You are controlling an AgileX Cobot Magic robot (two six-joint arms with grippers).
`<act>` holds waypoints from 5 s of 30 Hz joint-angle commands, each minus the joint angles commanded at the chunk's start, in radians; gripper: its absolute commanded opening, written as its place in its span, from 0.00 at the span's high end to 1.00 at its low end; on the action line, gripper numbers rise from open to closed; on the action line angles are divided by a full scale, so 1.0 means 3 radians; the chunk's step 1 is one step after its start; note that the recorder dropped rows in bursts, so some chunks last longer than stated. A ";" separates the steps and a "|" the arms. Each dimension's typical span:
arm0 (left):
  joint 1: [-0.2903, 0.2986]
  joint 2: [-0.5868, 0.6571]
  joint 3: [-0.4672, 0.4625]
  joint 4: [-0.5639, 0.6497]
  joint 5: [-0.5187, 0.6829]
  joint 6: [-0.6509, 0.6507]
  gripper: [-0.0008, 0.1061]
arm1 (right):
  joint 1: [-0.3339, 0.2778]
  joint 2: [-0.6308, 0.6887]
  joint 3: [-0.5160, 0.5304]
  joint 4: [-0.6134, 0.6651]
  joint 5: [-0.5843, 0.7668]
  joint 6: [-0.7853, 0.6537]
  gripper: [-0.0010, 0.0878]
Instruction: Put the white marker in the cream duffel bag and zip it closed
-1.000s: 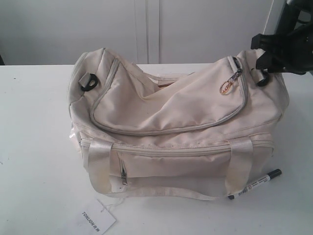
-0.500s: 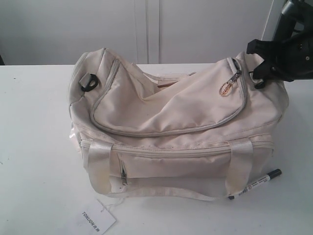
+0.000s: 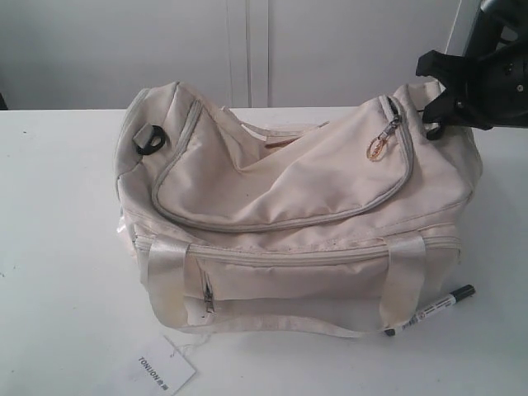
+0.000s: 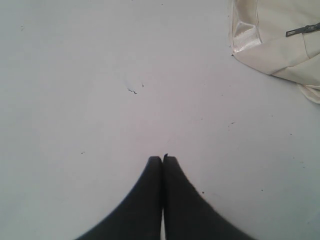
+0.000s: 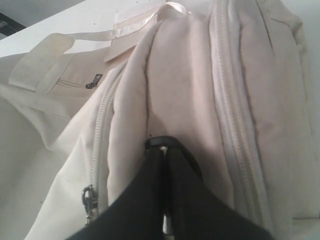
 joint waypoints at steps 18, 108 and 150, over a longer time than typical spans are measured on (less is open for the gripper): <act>0.0000 0.0000 0.0000 0.0000 0.0000 0.0000 0.99 | 0.0000 0.0000 0.0000 0.0000 -0.0007 0.0000 0.99; 0.0000 0.1125 -0.1733 -0.1672 0.0661 0.1503 0.99 | 0.0000 0.0000 0.0000 0.0000 -0.0007 0.0000 0.99; 0.0000 0.3107 -0.2022 -0.4703 0.1061 0.4647 0.99 | 0.0000 0.0000 0.0000 0.0000 -0.0007 0.0000 0.99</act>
